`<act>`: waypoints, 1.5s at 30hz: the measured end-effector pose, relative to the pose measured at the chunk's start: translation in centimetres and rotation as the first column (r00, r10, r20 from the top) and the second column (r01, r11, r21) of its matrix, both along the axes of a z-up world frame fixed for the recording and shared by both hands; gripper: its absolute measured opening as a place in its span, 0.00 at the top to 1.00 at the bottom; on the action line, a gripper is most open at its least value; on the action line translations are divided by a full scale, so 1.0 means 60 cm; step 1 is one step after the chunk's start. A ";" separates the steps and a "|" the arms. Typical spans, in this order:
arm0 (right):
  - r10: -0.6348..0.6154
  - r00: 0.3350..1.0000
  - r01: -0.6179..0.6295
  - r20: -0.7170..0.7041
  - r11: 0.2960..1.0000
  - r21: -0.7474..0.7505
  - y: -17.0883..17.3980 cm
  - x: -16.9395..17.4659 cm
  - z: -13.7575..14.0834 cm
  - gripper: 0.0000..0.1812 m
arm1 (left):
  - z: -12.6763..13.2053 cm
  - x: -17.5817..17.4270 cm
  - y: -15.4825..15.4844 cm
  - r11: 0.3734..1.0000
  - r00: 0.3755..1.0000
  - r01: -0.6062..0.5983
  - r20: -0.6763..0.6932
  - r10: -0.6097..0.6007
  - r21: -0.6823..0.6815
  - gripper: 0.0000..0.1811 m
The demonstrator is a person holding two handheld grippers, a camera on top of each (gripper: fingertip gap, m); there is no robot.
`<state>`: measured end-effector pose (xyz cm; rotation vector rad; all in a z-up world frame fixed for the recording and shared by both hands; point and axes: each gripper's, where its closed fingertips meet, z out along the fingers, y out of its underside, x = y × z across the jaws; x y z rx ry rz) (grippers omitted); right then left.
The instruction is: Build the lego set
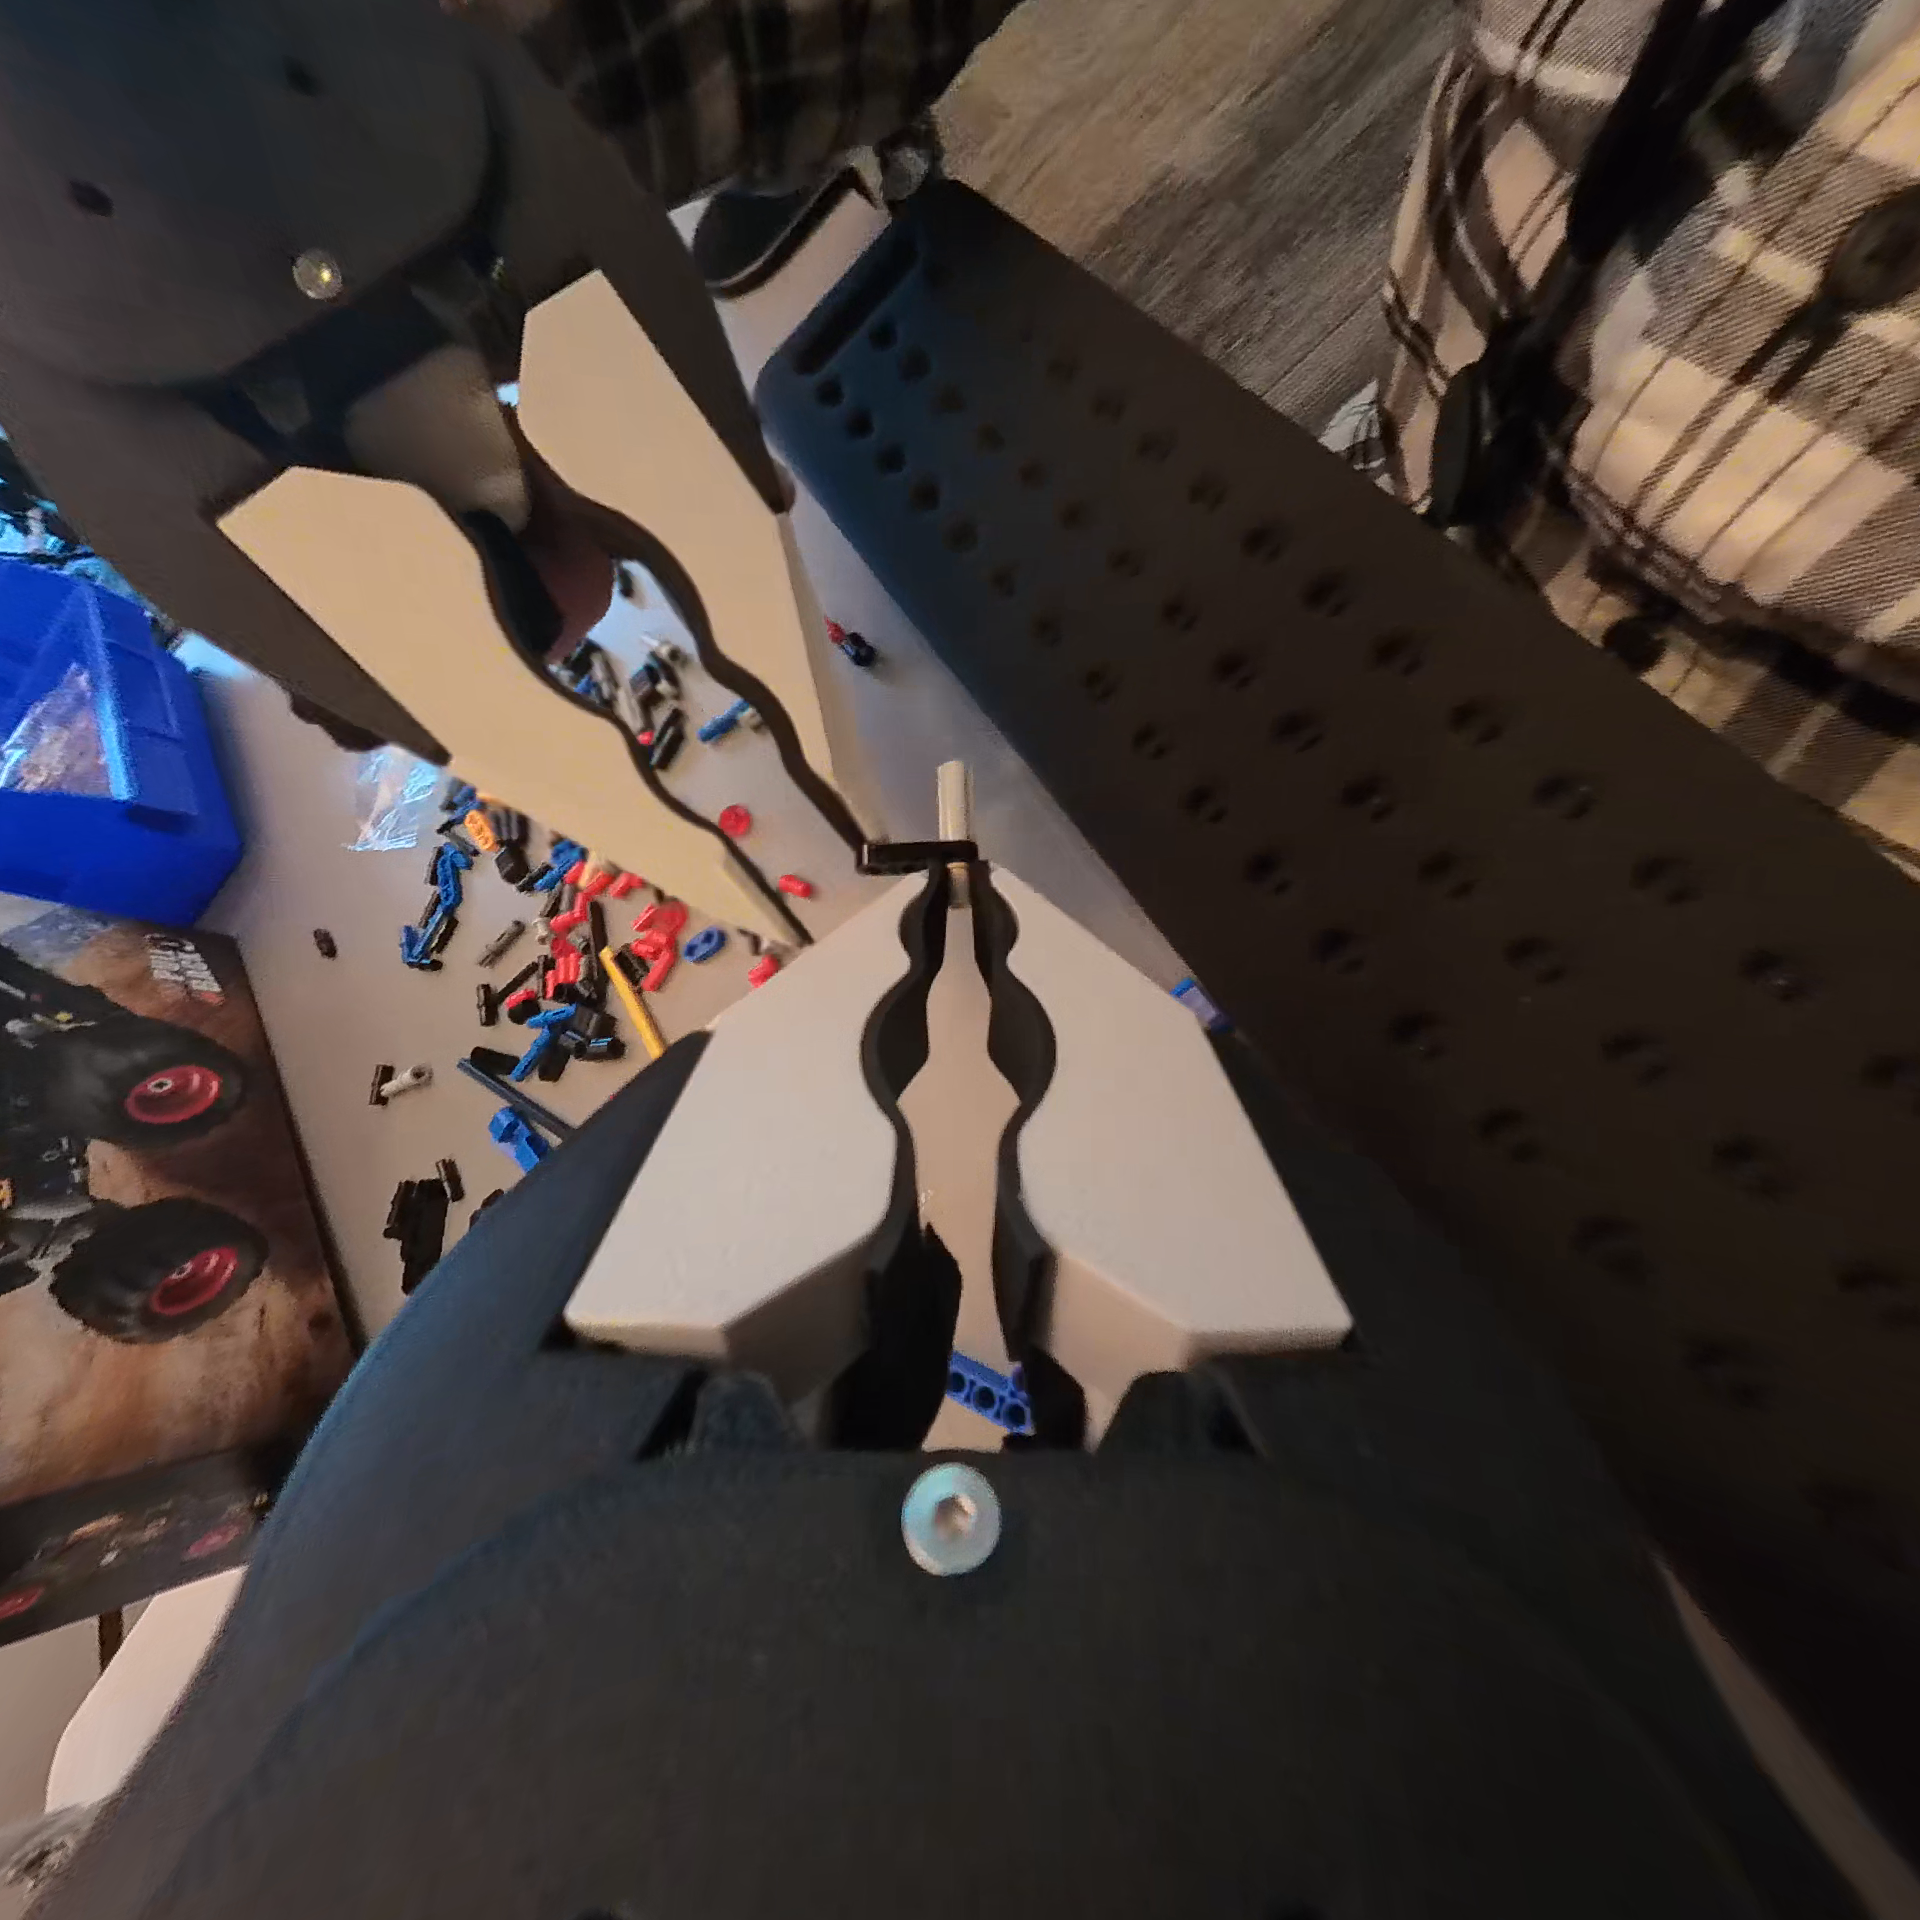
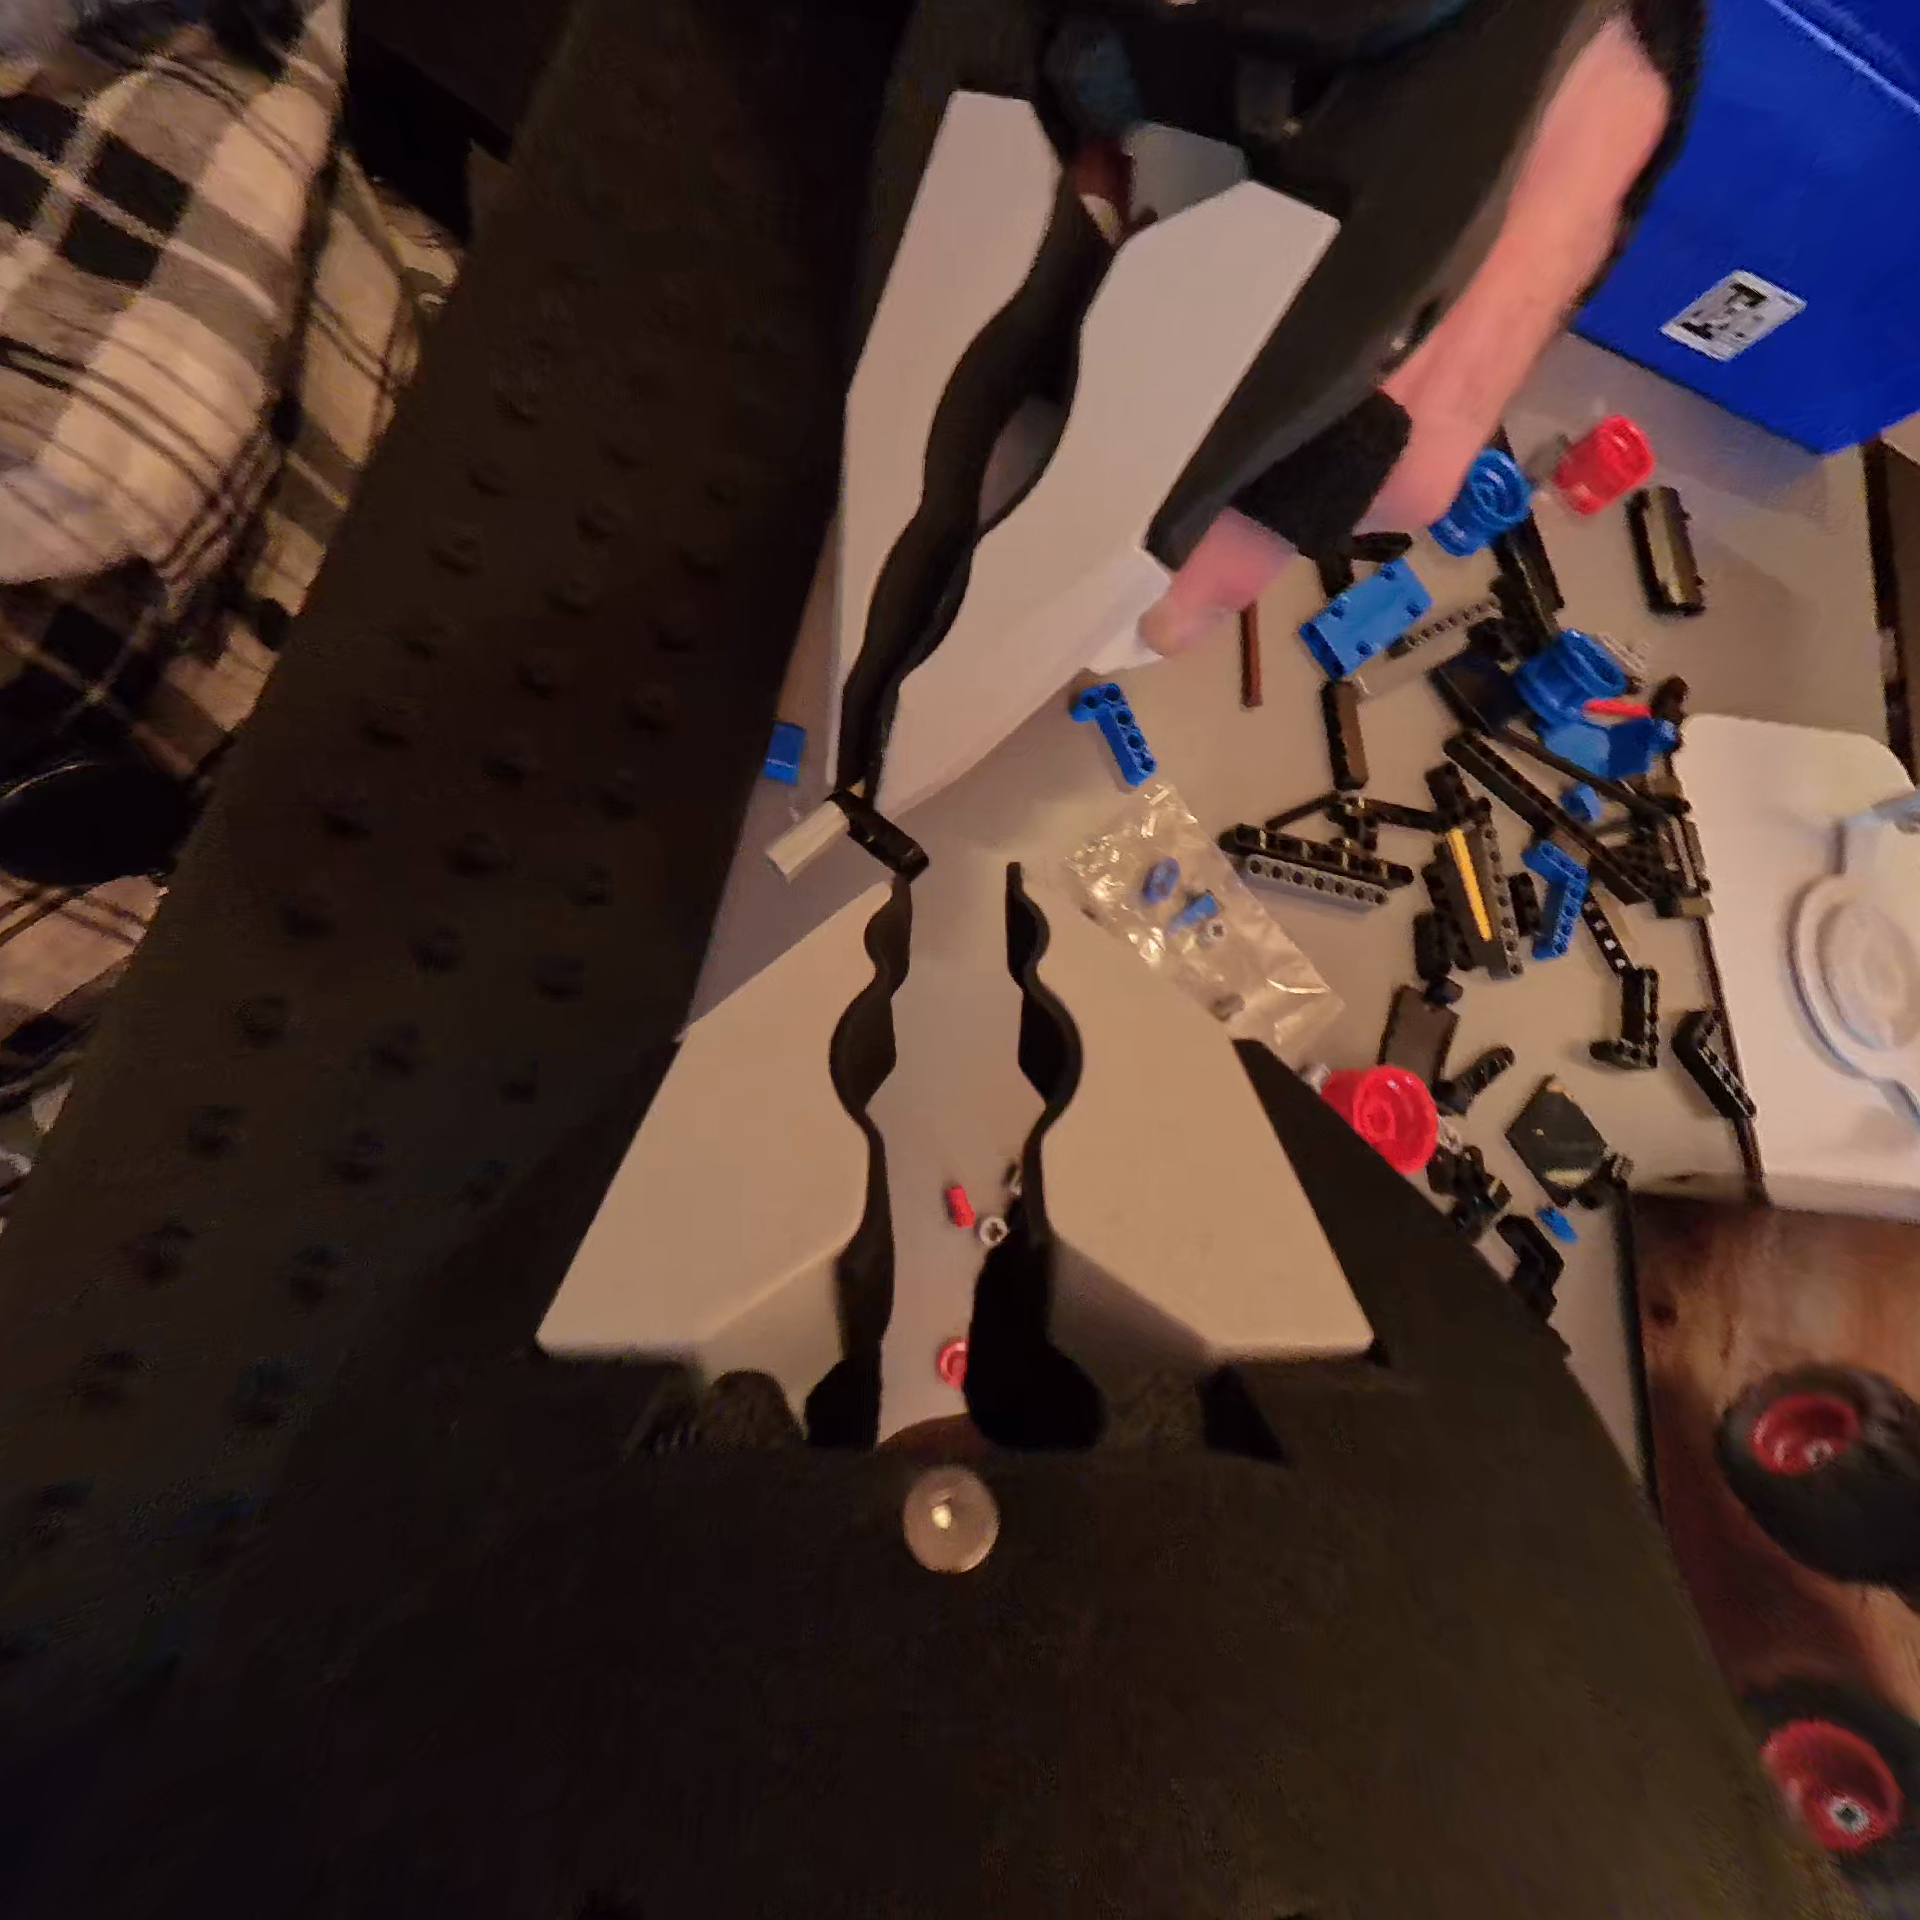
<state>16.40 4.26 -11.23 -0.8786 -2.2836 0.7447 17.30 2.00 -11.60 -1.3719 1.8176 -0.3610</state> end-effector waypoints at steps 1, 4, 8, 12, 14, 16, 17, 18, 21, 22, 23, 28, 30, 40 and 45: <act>0.021 1.000 -0.021 0.010 1.000 0.005 -0.006 0.001 -0.002 0.90 | 0.002 0.000 -0.002 1.000 1.000 0.005 0.003 -0.005 -0.009 0.98; 0.069 0.997 -0.069 0.031 0.998 0.007 -0.019 0.001 -0.004 0.93 | 0.007 -0.001 -0.003 1.000 1.000 0.013 0.016 -0.013 -0.022 0.98; 0.079 0.997 -0.079 0.028 0.997 0.001 -0.020 -0.002 -0.001 0.93 | 0.012 -0.004 -0.003 0.999 0.999 0.015 0.038 -0.013 -0.049 0.98; 0.031 0.999 -0.032 -0.012 0.999 -0.016 -0.004 -0.007 0.012 0.91 | 0.021 -0.008 0.000 0.996 0.995 0.015 0.098 -0.006 -0.092 0.98; 0.020 0.999 -0.021 -0.032 1.000 -0.015 0.000 -0.007 0.019 0.91 | 0.026 -0.007 -0.001 0.993 0.992 0.022 0.127 -0.008 -0.113 0.98; 0.020 0.999 -0.020 -0.044 1.000 -0.014 0.000 -0.006 0.023 0.91 | 0.029 -0.006 -0.001 0.992 0.990 0.029 0.141 -0.011 -0.127 0.98; 0.023 0.999 -0.024 -0.047 1.000 -0.010 -0.001 -0.005 0.025 0.91 | 0.029 -0.006 -0.001 0.991 0.990 0.031 0.143 -0.012 -0.131 0.98; 0.026 0.998 -0.026 -0.052 1.000 -0.009 -0.002 -0.005 0.027 0.90 | 0.028 -0.006 -0.001 0.990 0.989 0.034 0.145 -0.014 -0.137 0.98; 0.056 0.997 -0.056 -0.043 0.998 0.000 -0.008 -0.001 0.029 0.90 | 0.029 -0.005 -0.001 0.988 0.988 0.037 0.154 -0.013 -0.151 0.98; 0.069 0.997 -0.069 -0.040 0.998 0.003 -0.012 0.000 0.030 0.91 | 0.029 -0.005 -0.001 0.987 0.987 0.038 0.158 -0.013 -0.155 0.98; 0.082 0.996 -0.081 -0.029 0.997 0.012 -0.015 0.002 0.028 0.91 | 0.030 -0.005 -0.001 0.986 0.987 0.039 0.163 -0.013 -0.161 0.98; 0.115 0.993 -0.115 0.007 0.993 0.024 -0.021 0.003 0.022 0.96 | 0.023 -0.005 -0.004 0.983 0.989 0.049 0.145 -0.023 -0.177 0.98; 0.113 0.993 -0.114 0.022 0.993 0.012 -0.021 0.003 0.018 0.96 | 0.018 -0.006 -0.003 0.983 0.991 0.045 0.132 -0.022 -0.178 0.98; 0.059 0.994 -0.057 0.093 0.998 -0.021 -0.017 0.006 -0.010 0.98 | -0.017 -0.017 0.011 0.996 1.000 0.000 -0.016 -0.002 -0.091 0.97; 0.013 0.995 -0.012 0.102 1.000 -0.008 -0.008 0.002 -0.018 0.99 | -0.027 -0.024 0.025 0.998 0.998 -0.035 -0.050 0.032 -0.058 0.97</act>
